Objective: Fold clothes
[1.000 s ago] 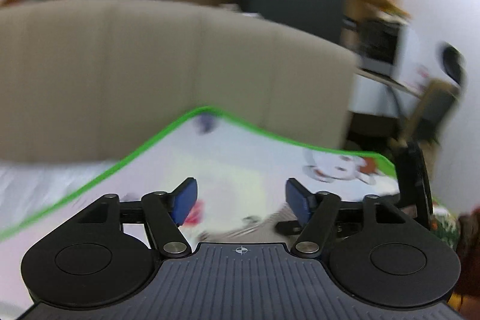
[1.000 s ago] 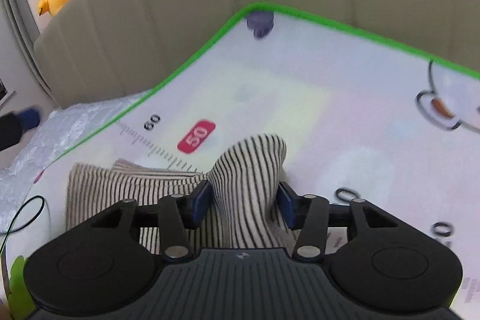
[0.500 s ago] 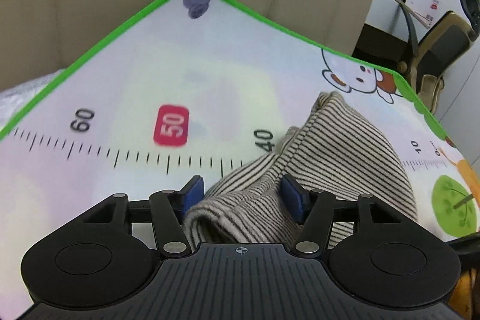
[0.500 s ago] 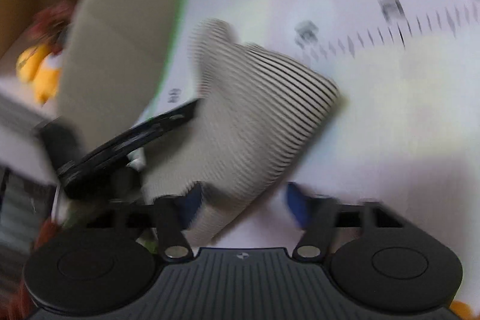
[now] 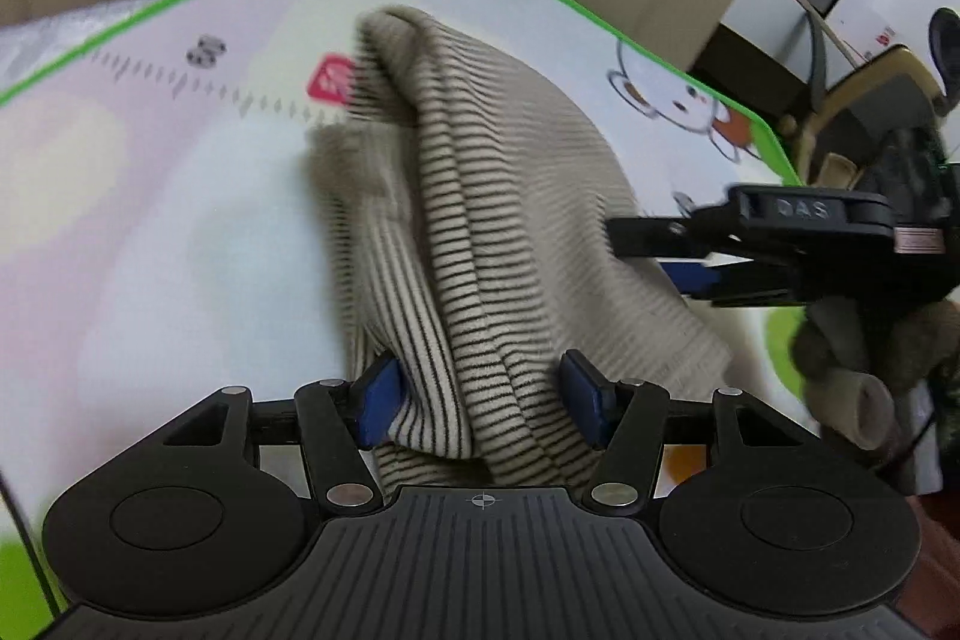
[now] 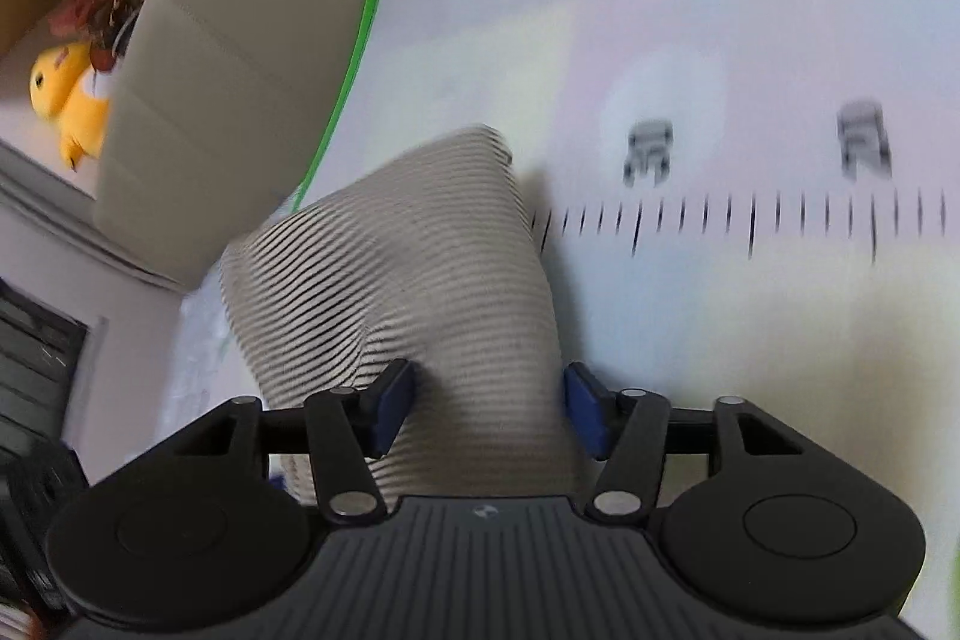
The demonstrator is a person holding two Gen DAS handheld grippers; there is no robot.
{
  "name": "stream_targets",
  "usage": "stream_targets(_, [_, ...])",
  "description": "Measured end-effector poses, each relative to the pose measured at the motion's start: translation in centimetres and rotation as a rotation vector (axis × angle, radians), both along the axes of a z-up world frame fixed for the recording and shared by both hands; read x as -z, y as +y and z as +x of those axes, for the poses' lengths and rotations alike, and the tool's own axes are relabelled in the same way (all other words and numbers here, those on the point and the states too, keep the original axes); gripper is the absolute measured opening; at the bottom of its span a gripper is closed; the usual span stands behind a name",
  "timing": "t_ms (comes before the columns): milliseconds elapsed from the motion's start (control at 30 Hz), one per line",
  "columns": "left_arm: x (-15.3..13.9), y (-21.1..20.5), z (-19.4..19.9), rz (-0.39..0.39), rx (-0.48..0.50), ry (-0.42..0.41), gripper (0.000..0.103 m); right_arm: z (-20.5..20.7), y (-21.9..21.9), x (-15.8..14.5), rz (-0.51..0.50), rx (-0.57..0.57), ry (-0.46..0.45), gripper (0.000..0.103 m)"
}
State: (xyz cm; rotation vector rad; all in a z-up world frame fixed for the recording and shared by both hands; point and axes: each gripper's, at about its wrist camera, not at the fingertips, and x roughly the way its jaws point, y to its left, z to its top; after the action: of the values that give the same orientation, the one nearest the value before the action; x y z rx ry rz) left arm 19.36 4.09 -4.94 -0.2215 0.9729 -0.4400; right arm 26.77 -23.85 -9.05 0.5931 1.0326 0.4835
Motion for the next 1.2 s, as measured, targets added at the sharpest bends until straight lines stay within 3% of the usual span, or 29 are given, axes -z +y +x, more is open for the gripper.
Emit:
stream_targets(167, [-0.5, -0.4, -4.8, 0.033, 0.13, 0.039, 0.064, -4.9, 0.5, 0.0, -0.026, -0.028, -0.004, 0.058])
stream_targets(267, [-2.2, 1.2, -6.4, -0.002, 0.112, 0.023, 0.064, -8.1, 0.4, -0.9, -0.093, -0.05, -0.049, 0.058])
stream_targets(367, [-5.5, 3.1, -6.6, -0.05, 0.003, -0.082, 0.064, -10.9, 0.6, -2.3, -0.177, -0.068, -0.127, 0.058])
stream_targets(500, [-9.1, 2.0, -4.9, -0.055, -0.033, -0.229, 0.058, -13.5, 1.9, -4.6, -0.3, -0.085, -0.286, 0.058])
stream_targets(567, [-9.5, 0.8, -3.3, -0.063, -0.018, -0.269, 0.055, -15.0, 3.3, -6.3, -0.369, -0.091, -0.414, 0.049])
stream_targets(633, [-8.4, -0.7, -1.2, -0.028, -0.007, -0.253, 0.053, -16.1, 4.4, -7.5, -0.363, -0.119, -0.483, 0.047])
stream_targets(733, [-4.1, -1.2, 1.8, 0.094, -0.071, -0.12, 0.045, -16.4, 6.8, -5.9, -0.362, -0.221, -0.441, 0.047])
stream_targets(767, [-2.5, -1.0, 2.4, 0.131, -0.1, -0.07, 0.037, -16.6, 7.6, -5.1, -0.373, -0.258, -0.426, 0.048])
stream_targets(833, [-1.0, -0.2, 1.9, 0.118, -0.125, -0.068, 0.036, -16.9, 9.2, -3.4, -0.395, -0.333, -0.396, 0.052])
stream_targets(967, [-2.8, 0.5, -0.1, 0.107, -0.133, -0.126, 0.037, -17.3, 9.6, -3.9, -0.419, -0.393, -0.438, 0.062])
stream_targets(1000, [-3.4, 0.4, -0.7, 0.112, -0.143, -0.136, 0.049, -17.3, 9.2, -3.9, -0.407, -0.385, -0.439, 0.062])
stream_targets(1067, [-4.4, 0.6, -2.3, 0.138, -0.164, -0.156, 0.058, -17.9, 8.4, -4.5, -0.402, -0.36, -0.456, 0.062])
stream_targets(1200, [-4.3, 1.8, -4.3, 0.111, -0.181, -0.142, 0.059, -19.8, 8.1, -5.8, -0.435, -0.36, -0.521, 0.064])
